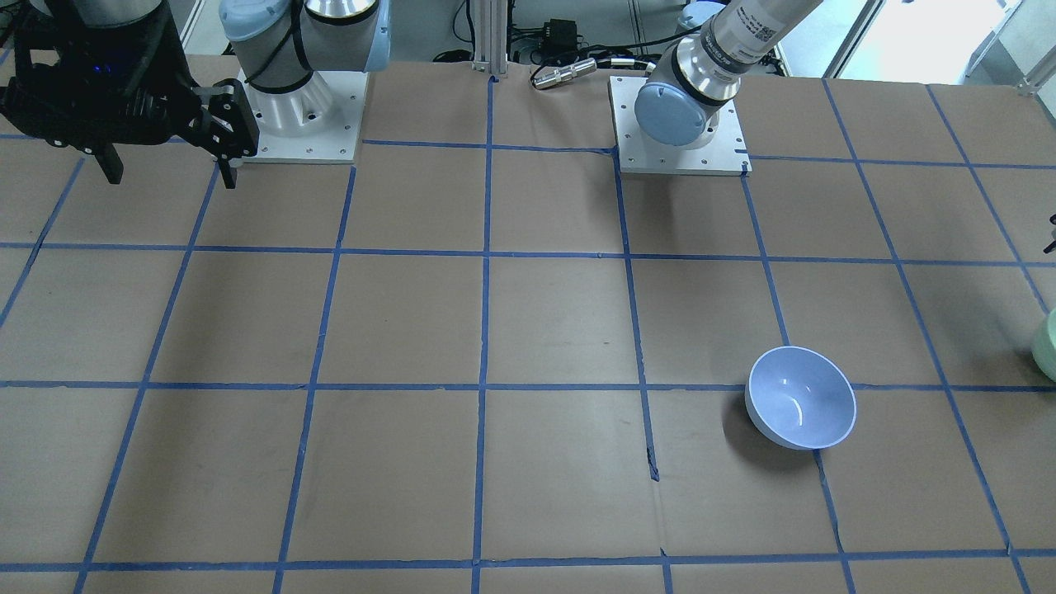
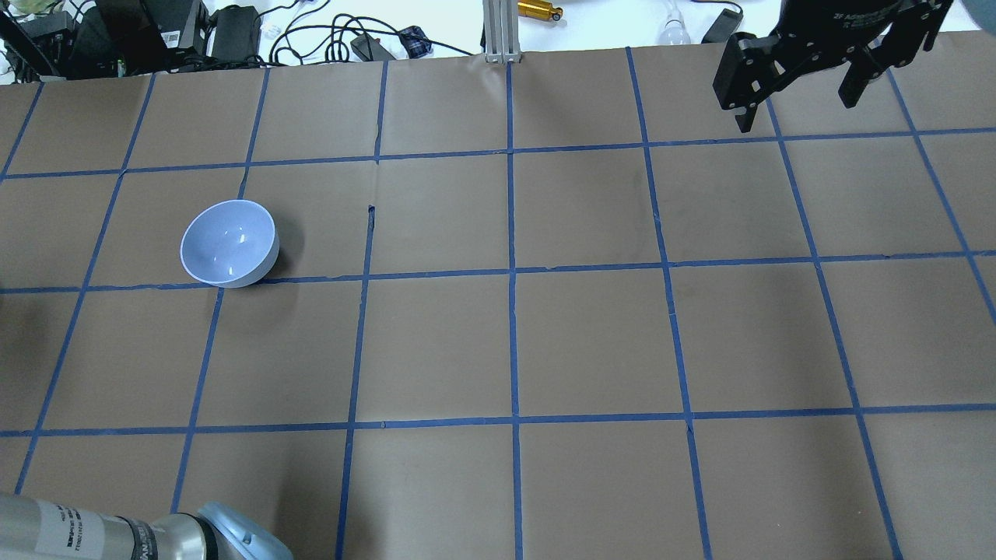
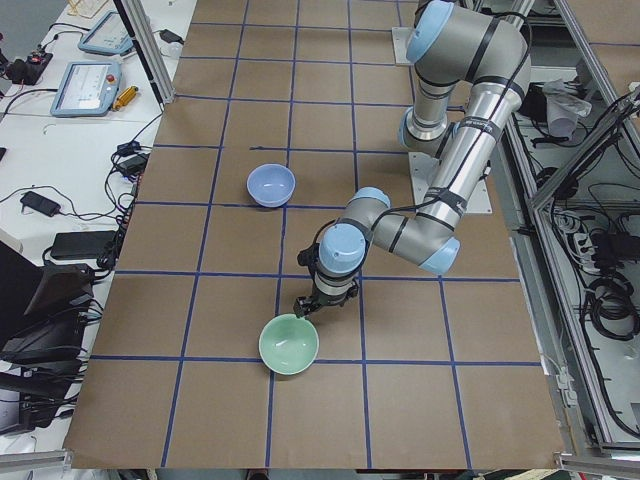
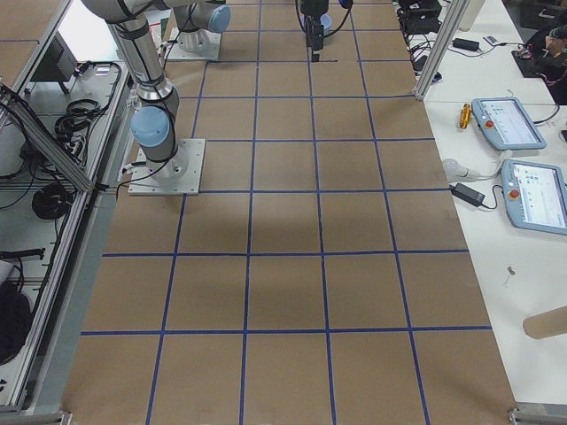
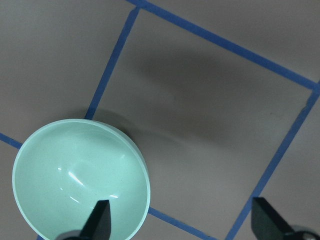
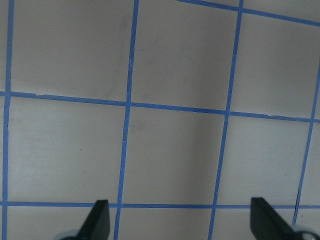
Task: Stack green bowl on blue bowl
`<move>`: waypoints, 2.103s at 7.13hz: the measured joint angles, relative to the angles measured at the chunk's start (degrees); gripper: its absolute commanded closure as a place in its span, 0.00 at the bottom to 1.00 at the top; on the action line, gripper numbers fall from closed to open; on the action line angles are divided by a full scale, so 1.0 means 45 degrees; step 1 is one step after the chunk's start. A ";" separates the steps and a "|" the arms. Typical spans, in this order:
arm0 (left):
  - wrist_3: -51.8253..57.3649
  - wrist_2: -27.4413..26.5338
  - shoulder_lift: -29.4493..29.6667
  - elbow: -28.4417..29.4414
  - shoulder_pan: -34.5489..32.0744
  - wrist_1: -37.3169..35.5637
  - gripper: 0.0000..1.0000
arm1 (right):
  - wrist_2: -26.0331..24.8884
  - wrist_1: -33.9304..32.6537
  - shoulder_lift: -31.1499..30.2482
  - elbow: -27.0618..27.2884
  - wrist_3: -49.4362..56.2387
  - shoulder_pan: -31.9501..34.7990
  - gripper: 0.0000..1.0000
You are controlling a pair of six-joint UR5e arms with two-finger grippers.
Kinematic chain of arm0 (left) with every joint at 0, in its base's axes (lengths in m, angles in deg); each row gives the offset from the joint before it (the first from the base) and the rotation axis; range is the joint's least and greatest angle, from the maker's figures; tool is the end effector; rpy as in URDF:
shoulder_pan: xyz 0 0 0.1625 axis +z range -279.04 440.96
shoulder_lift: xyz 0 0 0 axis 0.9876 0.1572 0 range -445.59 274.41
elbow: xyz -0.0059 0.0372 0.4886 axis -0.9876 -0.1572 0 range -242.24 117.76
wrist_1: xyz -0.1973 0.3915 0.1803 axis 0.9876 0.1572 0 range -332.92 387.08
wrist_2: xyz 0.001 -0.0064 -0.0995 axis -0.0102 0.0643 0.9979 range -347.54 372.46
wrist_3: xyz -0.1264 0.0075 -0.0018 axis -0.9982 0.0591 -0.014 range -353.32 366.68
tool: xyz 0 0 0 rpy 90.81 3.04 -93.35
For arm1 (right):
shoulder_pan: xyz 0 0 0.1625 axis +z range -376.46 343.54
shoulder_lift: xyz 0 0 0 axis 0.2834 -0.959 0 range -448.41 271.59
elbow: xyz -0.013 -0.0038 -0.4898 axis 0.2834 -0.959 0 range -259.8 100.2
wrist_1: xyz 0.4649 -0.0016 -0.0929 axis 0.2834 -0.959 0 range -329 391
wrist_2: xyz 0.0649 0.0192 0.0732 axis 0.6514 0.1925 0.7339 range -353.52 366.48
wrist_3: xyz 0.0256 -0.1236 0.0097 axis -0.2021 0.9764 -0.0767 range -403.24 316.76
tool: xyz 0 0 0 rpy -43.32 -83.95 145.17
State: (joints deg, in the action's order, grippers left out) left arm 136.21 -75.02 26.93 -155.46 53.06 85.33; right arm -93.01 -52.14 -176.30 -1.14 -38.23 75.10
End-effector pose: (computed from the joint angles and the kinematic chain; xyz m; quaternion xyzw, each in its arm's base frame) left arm 0.5625 -0.4549 0.3022 0.5551 0.8299 -0.0166 0.0544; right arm 0.1279 -0.5687 0.6044 0.0554 -0.9948 0.0180 0.0833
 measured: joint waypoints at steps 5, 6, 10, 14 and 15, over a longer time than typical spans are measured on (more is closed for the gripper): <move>0.1364 0.0491 0.1444 0.0589 0.0455 -0.0539 0.00 | 0.0000 -0.0001 0.0000 0.0000 0.0000 -0.0011 0.00; 0.1439 0.0473 0.1657 0.0667 0.0496 -0.0541 0.00 | 0.0000 0.0000 0.0000 0.0000 0.0000 -0.0010 0.00; 0.1593 0.0457 0.2618 0.1403 0.0554 -0.0561 0.00 | 0.0000 0.0000 0.0000 0.0000 0.0000 0.0000 0.00; 0.1529 0.0454 0.3064 0.1551 0.0555 -0.0562 0.35 | 0.0000 0.0000 0.0000 0.0000 0.0000 0.0000 0.00; 0.1526 0.0434 0.3099 0.1553 0.0554 -0.0567 0.65 | 0.0000 0.0000 0.0000 0.0000 0.0001 0.0000 0.00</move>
State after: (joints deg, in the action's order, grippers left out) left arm 143.08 -73.07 40.87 -148.47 55.55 82.78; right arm -93.01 -52.14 -176.31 -1.14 -38.23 75.10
